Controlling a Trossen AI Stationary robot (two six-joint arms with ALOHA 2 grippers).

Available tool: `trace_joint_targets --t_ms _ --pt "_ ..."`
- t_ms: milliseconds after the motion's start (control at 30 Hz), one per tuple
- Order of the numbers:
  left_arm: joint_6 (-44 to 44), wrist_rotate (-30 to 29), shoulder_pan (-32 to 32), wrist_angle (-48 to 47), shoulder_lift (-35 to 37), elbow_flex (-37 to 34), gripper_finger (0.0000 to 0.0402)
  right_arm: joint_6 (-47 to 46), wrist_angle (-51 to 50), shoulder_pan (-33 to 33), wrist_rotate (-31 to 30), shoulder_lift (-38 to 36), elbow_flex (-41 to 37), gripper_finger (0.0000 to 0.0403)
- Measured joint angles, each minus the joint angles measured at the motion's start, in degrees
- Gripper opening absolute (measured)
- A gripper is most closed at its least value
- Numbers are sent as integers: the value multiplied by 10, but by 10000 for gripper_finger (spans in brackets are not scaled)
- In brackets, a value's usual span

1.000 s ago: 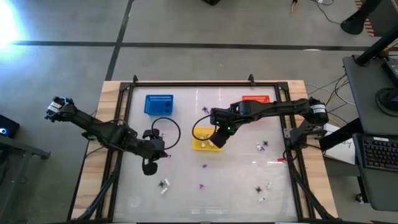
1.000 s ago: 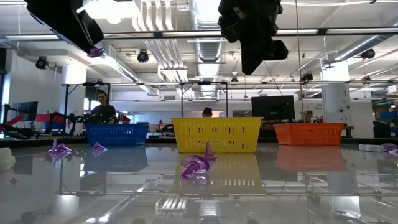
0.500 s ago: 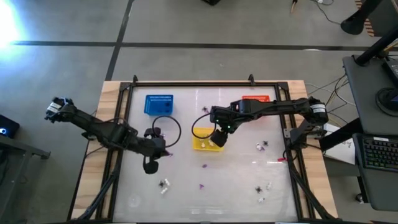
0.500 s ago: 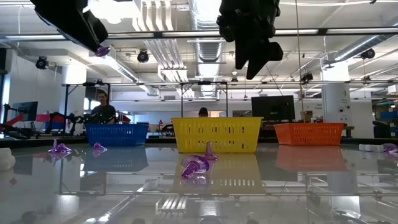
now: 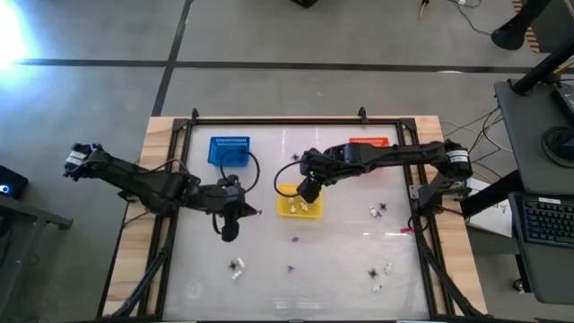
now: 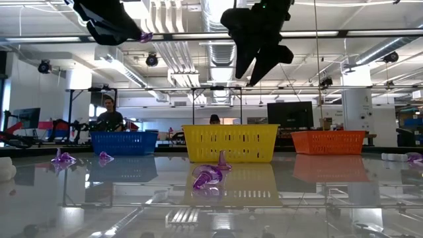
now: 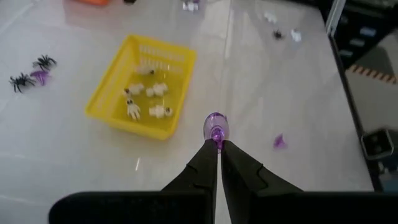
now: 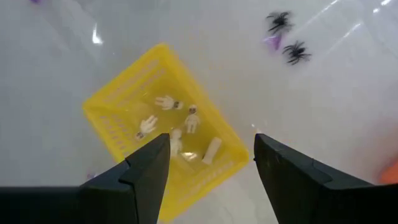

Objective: Sort Halloween decoration
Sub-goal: Put the purple witch hat toy into the orange bin

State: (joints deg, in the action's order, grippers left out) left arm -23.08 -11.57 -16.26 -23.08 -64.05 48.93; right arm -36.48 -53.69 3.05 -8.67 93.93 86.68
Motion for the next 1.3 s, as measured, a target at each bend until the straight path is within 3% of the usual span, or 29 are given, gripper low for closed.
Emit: trace_joint_targets --t_ms 200,333,667,1300 --pt "-1 0 16 14 0 0 0 39 2 2 1 4 0 224" --pt "-1 0 23 26 0 0 0 0 30 4 -3 8 0 224" --pt "5 0 49 55 0 0 0 86 218 5 233 17 -1 224" --pt "38 48 84 91 -2 0 0 140 359 3 307 17 -1 224"
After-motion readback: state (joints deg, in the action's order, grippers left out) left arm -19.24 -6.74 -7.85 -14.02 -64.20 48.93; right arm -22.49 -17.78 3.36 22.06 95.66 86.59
